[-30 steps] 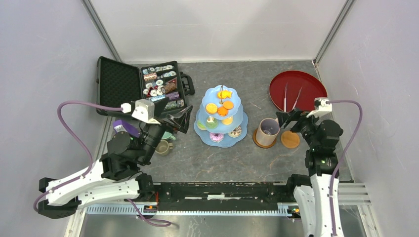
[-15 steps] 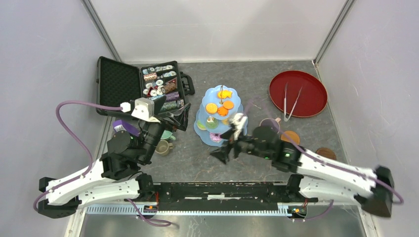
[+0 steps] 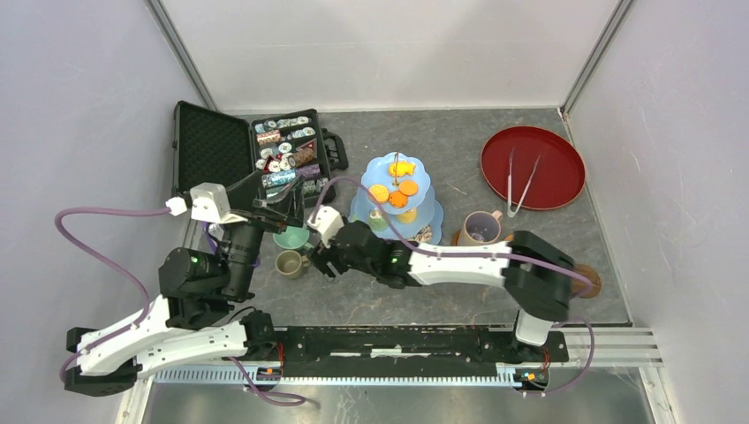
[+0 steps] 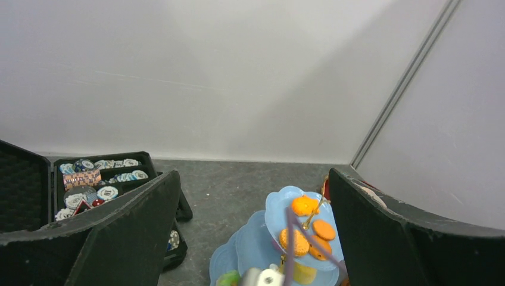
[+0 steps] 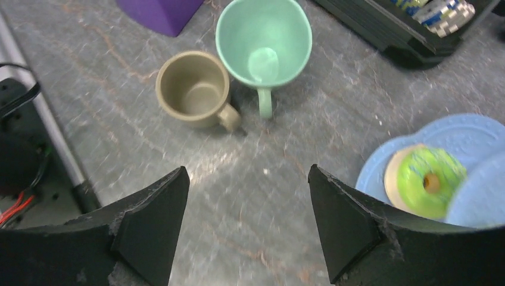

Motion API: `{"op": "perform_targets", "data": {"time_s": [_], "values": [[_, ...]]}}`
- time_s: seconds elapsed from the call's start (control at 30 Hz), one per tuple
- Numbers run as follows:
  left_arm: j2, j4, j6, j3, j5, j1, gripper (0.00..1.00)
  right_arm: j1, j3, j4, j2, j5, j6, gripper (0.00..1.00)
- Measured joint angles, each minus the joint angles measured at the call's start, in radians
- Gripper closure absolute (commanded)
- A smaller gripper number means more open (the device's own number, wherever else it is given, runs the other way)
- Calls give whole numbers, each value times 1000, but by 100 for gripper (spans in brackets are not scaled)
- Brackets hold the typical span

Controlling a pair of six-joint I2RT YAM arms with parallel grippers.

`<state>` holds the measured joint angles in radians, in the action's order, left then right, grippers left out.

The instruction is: Serve the afternoon tea

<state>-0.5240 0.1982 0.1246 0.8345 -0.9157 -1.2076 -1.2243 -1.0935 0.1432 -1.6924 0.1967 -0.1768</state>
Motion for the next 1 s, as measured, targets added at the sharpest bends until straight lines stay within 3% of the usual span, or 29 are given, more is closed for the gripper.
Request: {"op": "perform_targets", "data": {"time_s": [0.17,0.37,1.0], "values": [[6,30,13,-5,-10,0,0,0,-138,42,-189,29,21,28],[5,35,13,-16,-9,0,0,8,-188,84,-297,48,34,36],[0,36,13,-23,1,0,0,51,-285,95,-425,49,44,47]]}}
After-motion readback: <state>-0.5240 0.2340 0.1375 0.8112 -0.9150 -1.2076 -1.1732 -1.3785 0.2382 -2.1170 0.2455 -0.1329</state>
